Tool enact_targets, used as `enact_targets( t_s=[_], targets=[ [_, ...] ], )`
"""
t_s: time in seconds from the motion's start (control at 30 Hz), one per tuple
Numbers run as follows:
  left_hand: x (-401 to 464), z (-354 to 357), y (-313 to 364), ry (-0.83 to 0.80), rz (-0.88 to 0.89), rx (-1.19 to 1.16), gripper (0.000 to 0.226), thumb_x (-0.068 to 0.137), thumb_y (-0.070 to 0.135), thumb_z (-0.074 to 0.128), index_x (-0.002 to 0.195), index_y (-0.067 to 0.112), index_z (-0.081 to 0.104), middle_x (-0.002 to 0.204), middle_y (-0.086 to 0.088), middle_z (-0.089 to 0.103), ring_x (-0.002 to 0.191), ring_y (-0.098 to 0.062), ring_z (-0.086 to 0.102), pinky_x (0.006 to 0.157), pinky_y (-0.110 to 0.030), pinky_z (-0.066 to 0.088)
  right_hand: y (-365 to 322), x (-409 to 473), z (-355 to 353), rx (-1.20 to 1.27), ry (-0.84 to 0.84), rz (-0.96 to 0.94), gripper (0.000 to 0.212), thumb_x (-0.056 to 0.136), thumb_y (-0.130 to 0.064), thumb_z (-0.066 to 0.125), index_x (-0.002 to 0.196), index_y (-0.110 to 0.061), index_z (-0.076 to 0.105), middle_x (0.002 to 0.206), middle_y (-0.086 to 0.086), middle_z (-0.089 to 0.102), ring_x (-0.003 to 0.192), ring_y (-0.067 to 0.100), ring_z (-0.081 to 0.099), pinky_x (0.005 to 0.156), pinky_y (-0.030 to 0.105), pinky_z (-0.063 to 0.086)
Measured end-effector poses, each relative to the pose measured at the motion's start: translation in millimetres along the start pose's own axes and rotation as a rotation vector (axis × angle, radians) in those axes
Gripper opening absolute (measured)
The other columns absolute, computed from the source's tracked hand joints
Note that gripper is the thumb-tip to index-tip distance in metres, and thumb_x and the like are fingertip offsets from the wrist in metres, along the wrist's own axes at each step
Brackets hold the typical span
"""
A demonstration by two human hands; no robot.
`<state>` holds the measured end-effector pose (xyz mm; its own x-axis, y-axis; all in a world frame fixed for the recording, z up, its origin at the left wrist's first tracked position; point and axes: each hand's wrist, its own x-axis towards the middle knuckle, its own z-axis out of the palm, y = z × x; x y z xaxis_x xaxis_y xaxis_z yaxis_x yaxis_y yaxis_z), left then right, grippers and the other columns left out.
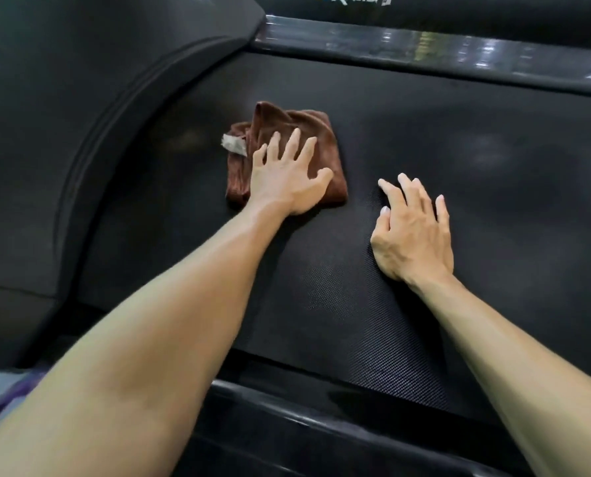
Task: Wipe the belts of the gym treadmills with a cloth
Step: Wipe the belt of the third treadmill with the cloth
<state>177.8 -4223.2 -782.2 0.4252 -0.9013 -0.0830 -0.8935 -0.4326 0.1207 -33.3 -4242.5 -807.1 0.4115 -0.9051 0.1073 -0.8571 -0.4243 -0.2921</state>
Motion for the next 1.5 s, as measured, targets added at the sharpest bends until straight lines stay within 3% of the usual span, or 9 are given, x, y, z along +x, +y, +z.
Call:
enact_targets(
  t_s=[0.17, 0.37, 0.5, 0.67, 0.93, 1.03, 1.27, 1.4, 1.5],
  targets=[
    [51.2, -16.4, -20.1, -0.023, 0.037, 0.015, 0.072, 0.099, 0.066, 0.023, 0.164, 0.037, 0.010, 0.173, 0.006, 0.000, 0.159, -0.023, -0.001, 0.126, -0.044, 0.002, 1.7, 1.2, -1.3, 0.010, -0.007, 0.003, 0.054, 0.107, -0.029, 0.029, 0.161, -0.029, 0.030, 0.172, -0.003, 0.019, 0.160, 0.015, 0.008, 0.130, 0.045, -0.001],
    [29.7, -17.6, -104.9, -0.016, -0.243, 0.016, 0.074, 0.099, 0.069, 0.020, 0.164, 0.036, 0.007, 0.173, 0.005, -0.002, 0.159, -0.025, -0.003, 0.127, -0.048, 0.004, 2.5, 1.7, -1.6, 0.019, -0.017, 0.005, 0.055, 0.106, -0.029, 0.029, 0.161, -0.028, 0.032, 0.172, -0.002, 0.020, 0.160, 0.015, 0.008, 0.130, 0.045, -0.001],
    [-13.5, -9.8, -99.5, 0.028, -0.289, 0.029, 0.073, 0.099, 0.064, 0.022, 0.164, 0.033, 0.009, 0.173, 0.002, -0.001, 0.159, -0.027, -0.002, 0.126, -0.048, 0.003, 0.2, 1.0, -1.9, 0.019, -0.010, 0.000, 0.055, 0.106, -0.029, 0.029, 0.161, -0.028, 0.032, 0.172, -0.001, 0.020, 0.160, 0.017, 0.009, 0.130, 0.046, 0.000],
    [-38.6, 0.8, -45.3, 0.052, -0.125, 0.013, 0.072, 0.099, 0.062, 0.026, 0.164, 0.034, 0.013, 0.173, 0.002, 0.001, 0.159, -0.026, -0.003, 0.126, -0.046, 0.002, -2.6, -0.6, -4.6, 0.020, -0.010, -0.001, 0.054, 0.107, -0.027, 0.030, 0.161, -0.026, 0.032, 0.172, 0.001, 0.020, 0.160, 0.018, 0.010, 0.130, 0.048, 0.001],
    [40.8, -12.4, -36.0, 0.005, 0.047, 0.008, 0.074, 0.097, 0.068, 0.023, 0.163, 0.036, 0.013, 0.173, 0.006, 0.004, 0.159, -0.023, 0.000, 0.127, -0.047, 0.004, 2.0, 1.5, -2.6, 0.028, -0.009, -0.002, 0.053, 0.107, -0.027, 0.032, 0.160, -0.028, 0.034, 0.171, -0.001, 0.022, 0.159, 0.016, 0.010, 0.130, 0.046, 0.000],
    [55.3, -19.3, -62.3, 0.010, -0.011, 0.023, 0.076, 0.096, 0.070, 0.022, 0.163, 0.036, 0.012, 0.173, 0.006, 0.004, 0.159, -0.023, 0.002, 0.126, -0.047, 0.007, 1.9, 2.2, -1.1, 0.032, -0.007, -0.002, 0.053, 0.107, -0.027, 0.033, 0.160, -0.028, 0.035, 0.171, -0.002, 0.022, 0.159, 0.014, 0.010, 0.130, 0.045, 0.000],
    [-2.1, -21.2, -128.4, 0.010, -0.350, 0.003, 0.074, 0.099, 0.067, 0.022, 0.164, 0.034, 0.010, 0.173, 0.003, 0.002, 0.159, -0.027, 0.000, 0.127, -0.048, 0.002, 0.3, 1.2, -2.0, 0.045, -0.008, -0.006, 0.054, 0.106, -0.027, 0.032, 0.160, -0.026, 0.034, 0.172, 0.001, 0.022, 0.160, 0.017, 0.011, 0.130, 0.046, 0.000],
    [-42.2, -13.5, -107.5, 0.015, -0.389, 0.000, 0.073, 0.100, 0.064, 0.024, 0.164, 0.033, 0.010, 0.173, 0.003, 0.000, 0.158, -0.028, -0.002, 0.125, -0.048, 0.002, -3.5, -2.4, -2.9, 0.048, -0.004, -0.001, 0.054, 0.106, -0.028, 0.032, 0.160, -0.026, 0.034, 0.171, 0.001, 0.022, 0.159, 0.019, 0.012, 0.130, 0.047, 0.001],
    [-59.5, -5.9, -77.7, -0.022, -0.305, 0.019, 0.072, 0.100, 0.062, 0.024, 0.164, 0.034, 0.008, 0.173, 0.003, -0.004, 0.158, -0.029, -0.005, 0.126, -0.048, 0.000, -4.7, -1.7, -5.6, 0.039, -0.034, 0.000, 0.055, 0.106, -0.030, 0.031, 0.161, -0.027, 0.032, 0.172, 0.001, 0.020, 0.160, 0.019, 0.009, 0.129, 0.048, 0.000]
  ],
)
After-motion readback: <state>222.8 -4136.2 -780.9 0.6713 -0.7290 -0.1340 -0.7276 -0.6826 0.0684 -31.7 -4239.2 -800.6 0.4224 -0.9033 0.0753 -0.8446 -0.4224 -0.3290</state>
